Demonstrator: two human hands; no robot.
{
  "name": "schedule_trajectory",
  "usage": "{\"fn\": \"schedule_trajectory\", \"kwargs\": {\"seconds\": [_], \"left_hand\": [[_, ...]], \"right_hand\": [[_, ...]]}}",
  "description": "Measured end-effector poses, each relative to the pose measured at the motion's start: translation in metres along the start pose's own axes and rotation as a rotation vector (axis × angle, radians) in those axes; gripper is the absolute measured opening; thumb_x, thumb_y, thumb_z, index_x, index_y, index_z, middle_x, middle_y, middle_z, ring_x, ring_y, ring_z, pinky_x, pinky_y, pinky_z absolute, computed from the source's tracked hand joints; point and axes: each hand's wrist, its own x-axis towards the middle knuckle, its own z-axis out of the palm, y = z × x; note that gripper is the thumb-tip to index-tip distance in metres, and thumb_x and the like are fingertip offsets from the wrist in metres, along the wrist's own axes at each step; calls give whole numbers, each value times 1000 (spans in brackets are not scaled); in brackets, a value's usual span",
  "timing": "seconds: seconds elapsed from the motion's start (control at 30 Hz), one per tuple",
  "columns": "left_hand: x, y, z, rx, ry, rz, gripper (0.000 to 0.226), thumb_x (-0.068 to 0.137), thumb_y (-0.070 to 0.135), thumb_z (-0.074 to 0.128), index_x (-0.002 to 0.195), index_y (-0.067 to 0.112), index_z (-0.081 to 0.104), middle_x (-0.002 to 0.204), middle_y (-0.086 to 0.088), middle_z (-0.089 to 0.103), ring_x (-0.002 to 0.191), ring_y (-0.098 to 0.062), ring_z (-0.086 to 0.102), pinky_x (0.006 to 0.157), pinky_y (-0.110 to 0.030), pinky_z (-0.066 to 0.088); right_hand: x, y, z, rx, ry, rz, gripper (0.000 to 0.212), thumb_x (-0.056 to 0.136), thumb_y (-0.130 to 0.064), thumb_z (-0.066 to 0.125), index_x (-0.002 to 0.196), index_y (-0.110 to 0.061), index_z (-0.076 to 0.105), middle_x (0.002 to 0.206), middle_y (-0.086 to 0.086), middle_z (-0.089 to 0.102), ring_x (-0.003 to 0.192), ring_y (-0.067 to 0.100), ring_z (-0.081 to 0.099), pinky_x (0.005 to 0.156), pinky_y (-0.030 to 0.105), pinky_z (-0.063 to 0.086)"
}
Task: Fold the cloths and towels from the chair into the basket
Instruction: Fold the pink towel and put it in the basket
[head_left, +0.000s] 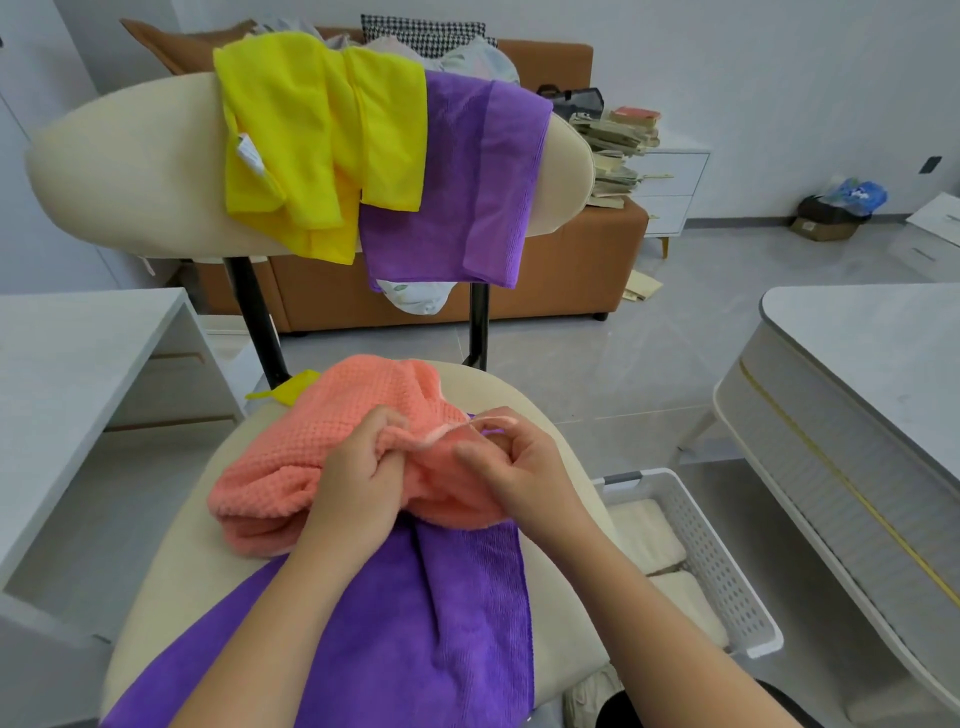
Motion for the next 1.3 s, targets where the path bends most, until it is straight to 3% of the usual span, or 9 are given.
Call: {"fn": "schedule_trajectory", "kwargs": {"seconds": [0.13, 0.3, 0.43, 0.5, 0.63, 0.8, 0.93, 1.13, 1.3], "left_hand": [[3, 15, -2, -425, 189, -239, 32, 92, -2, 38, 67, 16, 46, 48, 8, 40, 34, -3, 33, 34, -12, 27], [4, 9, -11, -629, 263, -342, 23, 84, 23, 47, 66, 22, 62, 81, -11, 59, 79, -26, 59, 63, -46, 52], [2, 5, -18, -272, 174, -96, 32, 64, 56, 65, 81, 29, 62, 82, 13, 59, 83, -5, 58, 78, -30, 54], [-1, 3, -17, -17, 49, 18, 34, 62, 52, 78, 82, 37, 54, 76, 15, 57, 73, 6, 54, 70, -7, 43], [-3, 0, -14, 121, 128, 147, 10, 86, 36, 64, 85, 29, 57, 74, 12, 61, 71, 1, 54, 67, -1, 36], [6, -7, -20, 3, 230, -98, 23, 96, 14, 45, 103, 29, 61, 89, 24, 61, 94, -28, 61, 79, -47, 53], [2, 6, -17, 326, 83, 176, 49, 83, -2, 53, 126, 22, 52, 116, 9, 58, 105, -14, 55, 91, -20, 37], [19, 63, -27, 600, -168, 260, 24, 87, 17, 55, 110, 23, 62, 108, 0, 61, 102, -24, 57, 82, -33, 42], [32, 139, -67, 867, -6, 328, 10, 87, 4, 46, 93, 12, 44, 99, -15, 59, 95, -38, 57, 66, -39, 36]], "right_hand": [[-4, 4, -4, -288, -300, 109, 15, 72, -22, 78, 70, -22, 63, 62, -12, 55, 59, 2, 47, 57, 26, 41], [3, 12, -4, -385, -28, 63, 22, 72, -2, 50, 67, -23, 58, 62, -9, 56, 62, 5, 51, 59, 30, 44], [5, 4, -5, 10, 154, -28, 22, 76, -5, 45, 75, -20, 60, 69, -12, 61, 68, 4, 54, 60, 19, 44], [4, 2, -7, -5, 203, -46, 16, 79, -10, 51, 74, -21, 62, 69, -12, 61, 68, 3, 53, 61, 19, 44], [5, 5, -16, -235, 174, -84, 10, 78, -17, 55, 69, -18, 60, 60, -11, 53, 59, 1, 45, 54, 19, 37], [4, 8, -27, -477, 132, -81, 11, 76, -19, 56, 75, -25, 65, 65, -12, 63, 64, 6, 56, 56, 24, 43], [0, -9, -21, -469, 122, -110, 12, 74, -20, 54, 76, -26, 64, 61, -20, 57, 63, 3, 53, 56, 22, 40], [8, -75, -26, -601, 179, -255, 15, 69, -24, 52, 77, -20, 63, 66, -14, 56, 65, 13, 54, 60, 33, 44], [23, -127, -58, -864, 277, -309, 15, 74, -5, 53, 84, -14, 61, 84, 3, 57, 75, 28, 56, 64, 41, 46]]}}
